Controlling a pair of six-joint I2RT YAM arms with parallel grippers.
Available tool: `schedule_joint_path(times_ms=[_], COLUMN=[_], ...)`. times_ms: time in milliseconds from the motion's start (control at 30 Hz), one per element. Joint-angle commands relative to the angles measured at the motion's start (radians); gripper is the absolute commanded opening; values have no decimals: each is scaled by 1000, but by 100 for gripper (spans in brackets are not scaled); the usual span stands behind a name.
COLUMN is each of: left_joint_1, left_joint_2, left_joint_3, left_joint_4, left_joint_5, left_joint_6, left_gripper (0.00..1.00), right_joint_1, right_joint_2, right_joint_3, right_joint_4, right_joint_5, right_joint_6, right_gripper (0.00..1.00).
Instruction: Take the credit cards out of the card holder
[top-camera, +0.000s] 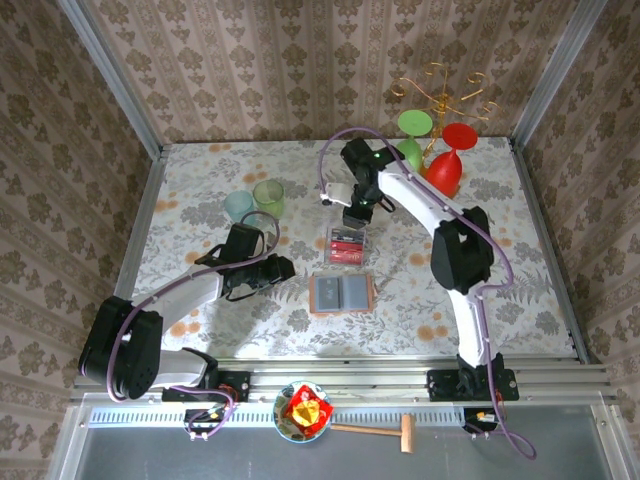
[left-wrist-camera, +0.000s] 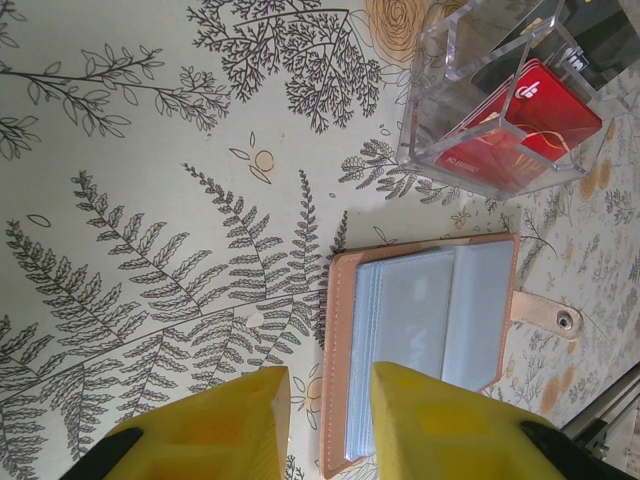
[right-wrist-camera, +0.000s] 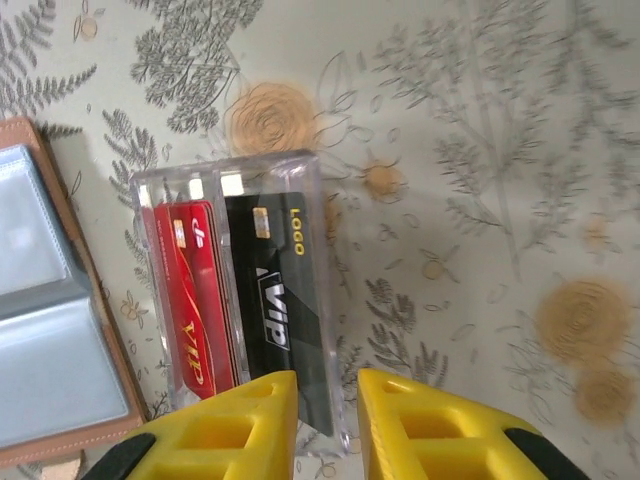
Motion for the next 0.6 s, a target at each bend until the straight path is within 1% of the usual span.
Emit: schedule_joint_path(times_ms=[0,133,233,400,567], left_joint_1=[7,3,-10,-31,-54], left_joint_2=[6,22,35,57,81], left_joint_3=[5,17,22,21,0], left_joint_4=[31,38,49,75,120], left_joint_5=[14,17,18,21,33], left_joint_6=[-19,-17,-19,-26,-46], left_gripper=[28,28,28,28,28], right_joint_1=[2,19,41,101,176], right_joint_2=[-121,-227,-295,-395,-469], right_joint_3=[-107,-247,-345,-486,-628], right_joint_4=[143,266,337,419,501], right_joint_5=[36,35,43,70,74], right_joint_6=[88,191,296,514,787], right_gripper=[23,24,25,28,27])
